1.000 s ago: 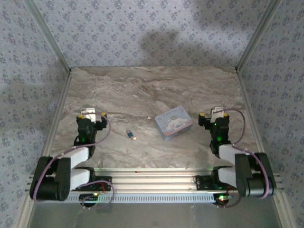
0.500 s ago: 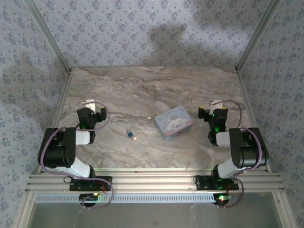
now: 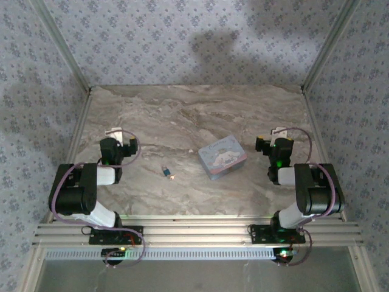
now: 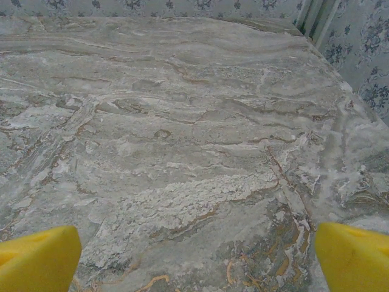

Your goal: Unlock a padlock with a key

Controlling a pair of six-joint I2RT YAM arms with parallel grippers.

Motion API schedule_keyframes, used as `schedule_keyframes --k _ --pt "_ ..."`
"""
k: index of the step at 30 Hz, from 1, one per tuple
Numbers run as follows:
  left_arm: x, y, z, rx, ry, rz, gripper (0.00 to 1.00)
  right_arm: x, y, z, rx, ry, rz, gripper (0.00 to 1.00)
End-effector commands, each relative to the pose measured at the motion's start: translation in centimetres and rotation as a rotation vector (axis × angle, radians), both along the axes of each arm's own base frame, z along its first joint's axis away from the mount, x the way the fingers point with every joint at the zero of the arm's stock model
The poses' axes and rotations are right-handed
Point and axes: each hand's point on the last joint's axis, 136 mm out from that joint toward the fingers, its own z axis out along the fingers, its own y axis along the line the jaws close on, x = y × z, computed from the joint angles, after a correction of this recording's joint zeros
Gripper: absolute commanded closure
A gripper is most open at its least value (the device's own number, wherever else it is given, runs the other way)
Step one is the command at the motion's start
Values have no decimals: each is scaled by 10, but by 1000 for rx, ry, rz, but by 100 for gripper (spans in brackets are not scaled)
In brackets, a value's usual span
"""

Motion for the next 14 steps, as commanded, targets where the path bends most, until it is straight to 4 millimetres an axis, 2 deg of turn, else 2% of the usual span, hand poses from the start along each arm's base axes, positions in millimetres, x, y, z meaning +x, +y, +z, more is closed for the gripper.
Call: schedule_keyframes --k 1,14 --pt "5 -2 7 -16 -20 -12 2 1 -1 2 10 -5 -8 0" --pt "5 -2 7 -17 -20 -13 2 2 -1 1 8 -1 -6 0"
